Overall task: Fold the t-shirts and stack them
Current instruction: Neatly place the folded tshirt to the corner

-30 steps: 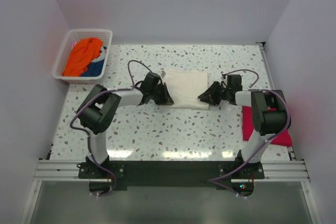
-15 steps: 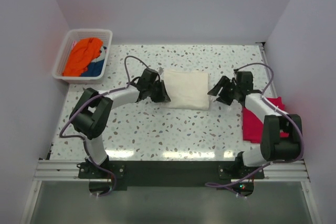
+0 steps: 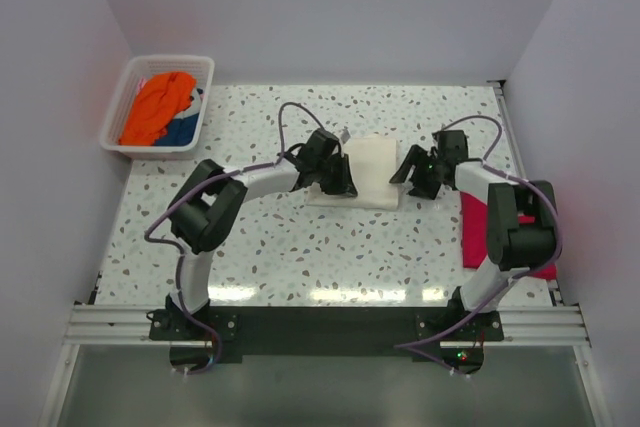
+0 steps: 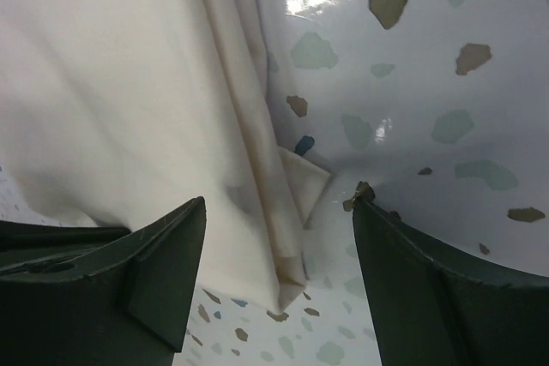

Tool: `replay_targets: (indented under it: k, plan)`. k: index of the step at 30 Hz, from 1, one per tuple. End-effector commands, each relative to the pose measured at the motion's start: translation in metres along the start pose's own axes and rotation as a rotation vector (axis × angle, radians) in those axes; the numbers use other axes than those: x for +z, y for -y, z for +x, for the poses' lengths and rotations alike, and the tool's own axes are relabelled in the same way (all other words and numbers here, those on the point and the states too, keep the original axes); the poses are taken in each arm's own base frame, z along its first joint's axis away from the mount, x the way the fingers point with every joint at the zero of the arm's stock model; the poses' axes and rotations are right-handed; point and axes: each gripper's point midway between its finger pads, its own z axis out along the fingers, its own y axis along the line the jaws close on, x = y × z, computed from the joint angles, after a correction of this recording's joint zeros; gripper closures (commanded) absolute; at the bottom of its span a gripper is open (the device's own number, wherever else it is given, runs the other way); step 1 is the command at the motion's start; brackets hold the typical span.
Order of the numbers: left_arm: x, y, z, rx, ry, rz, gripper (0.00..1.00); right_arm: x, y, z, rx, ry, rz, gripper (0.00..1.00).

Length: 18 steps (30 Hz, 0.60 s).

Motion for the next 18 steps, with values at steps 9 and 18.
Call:
replay_targets:
  k: [9, 18]
  plan:
    - [0.024, -0.034, 0.041, -0.068, -0.082, -0.049, 0.85, 0.027, -0.019, 0.009, -0.068, 0.017, 0.066, 0.29]
    - [0.018, -0.024, 0.030, -0.053, -0.062, -0.036, 0.85, 0.040, -0.011, 0.006, -0.040, 0.024, 0.113, 0.87]
